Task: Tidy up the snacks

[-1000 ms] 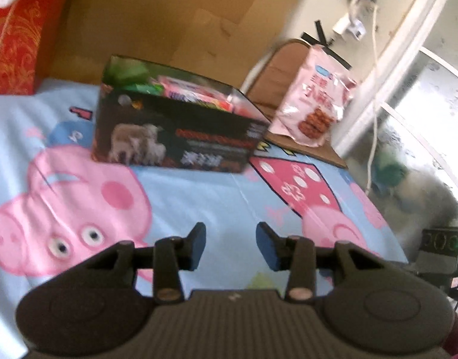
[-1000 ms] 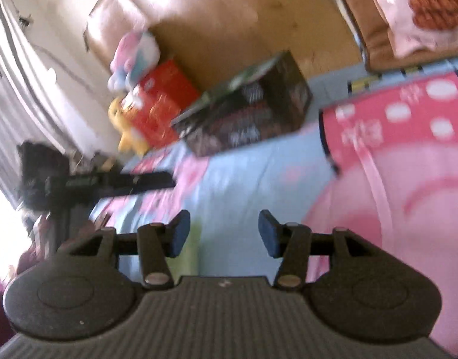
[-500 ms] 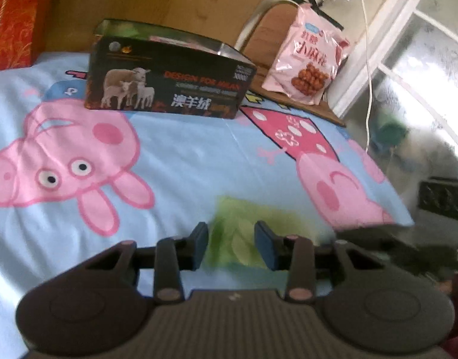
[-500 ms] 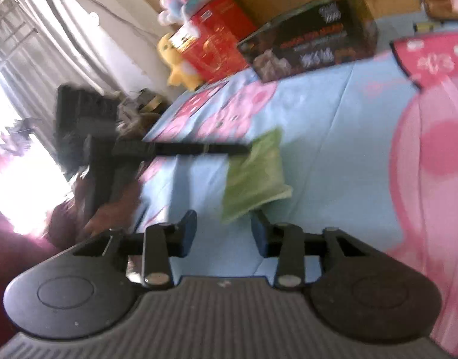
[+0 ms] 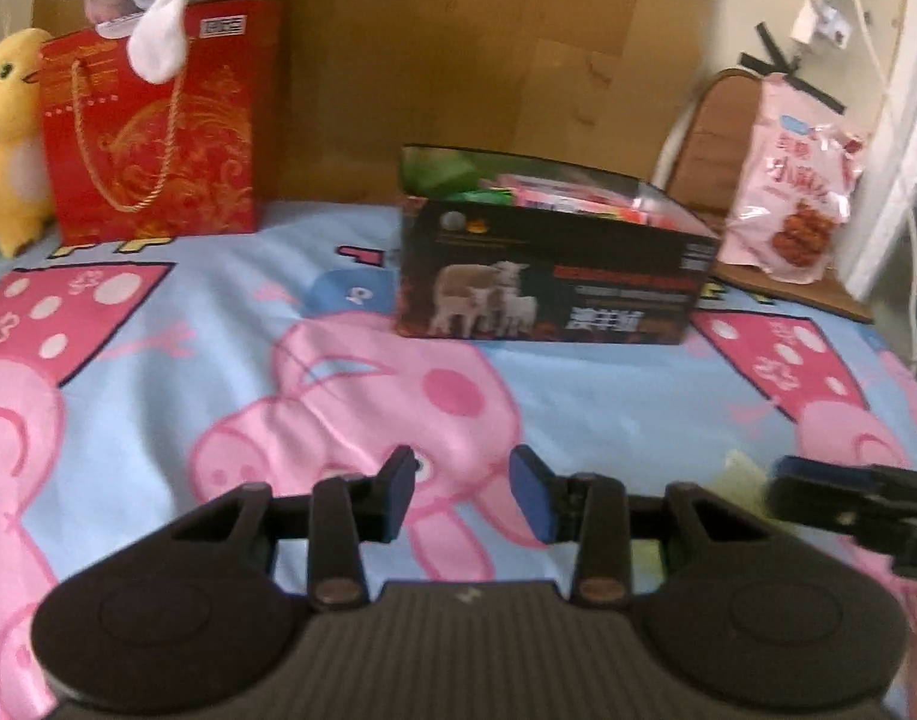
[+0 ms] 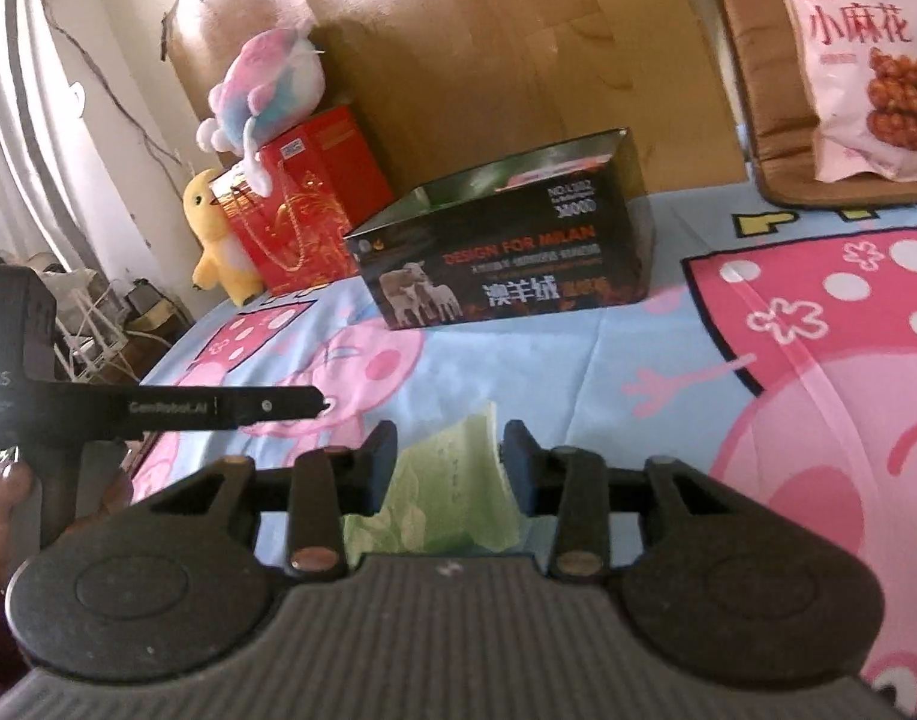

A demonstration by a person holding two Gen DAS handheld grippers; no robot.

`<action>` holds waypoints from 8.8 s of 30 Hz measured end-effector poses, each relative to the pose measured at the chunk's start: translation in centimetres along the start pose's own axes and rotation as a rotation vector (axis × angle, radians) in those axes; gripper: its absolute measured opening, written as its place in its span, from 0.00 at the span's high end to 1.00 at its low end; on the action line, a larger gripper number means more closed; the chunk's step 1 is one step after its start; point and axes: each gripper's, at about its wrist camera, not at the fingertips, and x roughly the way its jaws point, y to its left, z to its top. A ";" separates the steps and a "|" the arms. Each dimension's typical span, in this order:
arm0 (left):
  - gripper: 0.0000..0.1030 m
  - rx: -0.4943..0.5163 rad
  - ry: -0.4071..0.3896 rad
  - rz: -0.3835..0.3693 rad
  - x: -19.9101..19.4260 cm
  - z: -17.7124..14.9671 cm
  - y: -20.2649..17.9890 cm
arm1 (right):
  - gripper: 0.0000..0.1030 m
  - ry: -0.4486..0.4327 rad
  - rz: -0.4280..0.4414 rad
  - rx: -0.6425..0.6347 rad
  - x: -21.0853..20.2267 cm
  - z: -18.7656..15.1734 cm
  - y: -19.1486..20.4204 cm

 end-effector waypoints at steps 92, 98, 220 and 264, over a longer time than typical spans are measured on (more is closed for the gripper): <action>0.03 0.012 -0.135 0.115 -5.5 -2.8 -4.3 | 0.33 -0.069 -0.154 0.097 -1.8 -4.3 3.8; 0.00 0.023 -0.149 0.142 -8.4 -5.5 -4.7 | 0.26 -0.083 -0.151 0.097 -4.3 -6.3 5.9; 0.00 -0.010 -0.237 0.310 -13.1 -9.4 -6.0 | 0.01 -0.004 -0.325 0.071 -6.2 -8.7 8.1; 0.00 -0.003 -0.305 0.395 -13.3 -9.3 -5.3 | 0.01 -0.035 -0.346 0.062 -6.4 -8.7 7.7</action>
